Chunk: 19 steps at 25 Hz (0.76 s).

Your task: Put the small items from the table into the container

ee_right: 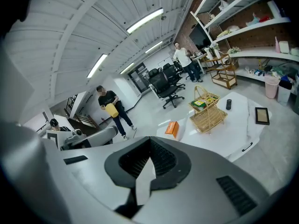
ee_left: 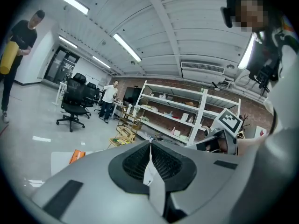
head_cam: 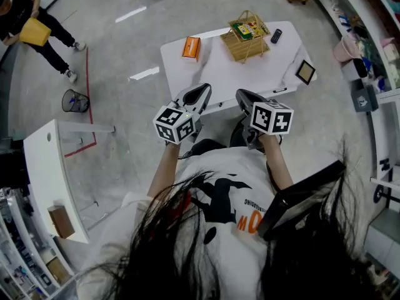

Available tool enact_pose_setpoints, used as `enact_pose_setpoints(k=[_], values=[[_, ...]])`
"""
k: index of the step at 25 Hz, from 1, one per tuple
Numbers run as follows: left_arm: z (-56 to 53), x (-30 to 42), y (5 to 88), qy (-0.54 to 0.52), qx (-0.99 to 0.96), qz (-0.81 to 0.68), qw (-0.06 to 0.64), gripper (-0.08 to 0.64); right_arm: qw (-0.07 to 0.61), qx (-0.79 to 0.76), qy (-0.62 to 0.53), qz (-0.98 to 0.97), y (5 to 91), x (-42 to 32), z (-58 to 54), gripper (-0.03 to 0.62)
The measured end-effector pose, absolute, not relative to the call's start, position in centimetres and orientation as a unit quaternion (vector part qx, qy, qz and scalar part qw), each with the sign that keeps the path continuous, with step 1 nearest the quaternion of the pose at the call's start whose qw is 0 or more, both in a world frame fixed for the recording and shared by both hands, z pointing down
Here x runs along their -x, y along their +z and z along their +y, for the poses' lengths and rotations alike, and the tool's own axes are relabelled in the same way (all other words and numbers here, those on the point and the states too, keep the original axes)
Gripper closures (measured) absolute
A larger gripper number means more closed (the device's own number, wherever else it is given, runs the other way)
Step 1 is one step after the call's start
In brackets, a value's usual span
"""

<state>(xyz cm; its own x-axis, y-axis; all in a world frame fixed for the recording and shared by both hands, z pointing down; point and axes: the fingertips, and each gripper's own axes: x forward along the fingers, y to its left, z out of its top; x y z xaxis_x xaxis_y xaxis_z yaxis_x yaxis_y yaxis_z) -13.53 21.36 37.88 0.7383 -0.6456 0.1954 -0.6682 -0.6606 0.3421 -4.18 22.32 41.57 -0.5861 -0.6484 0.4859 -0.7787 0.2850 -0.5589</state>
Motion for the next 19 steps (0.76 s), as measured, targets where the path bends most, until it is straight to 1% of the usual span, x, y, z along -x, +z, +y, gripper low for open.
enact_pose_setpoints(k=[10,19], values=[[21.7,10.8,36.7,0.031,-0.923,-0.339,0.177,0.554,0.065,-0.463,0.383,-0.797,40.0,1.7,22.7,0.578],[21.1,10.6,36.1,0.031,-0.923,-0.344,0.172,0.554,0.058,-0.467,0.375,-0.799,39.0,1.1,22.7,0.578]])
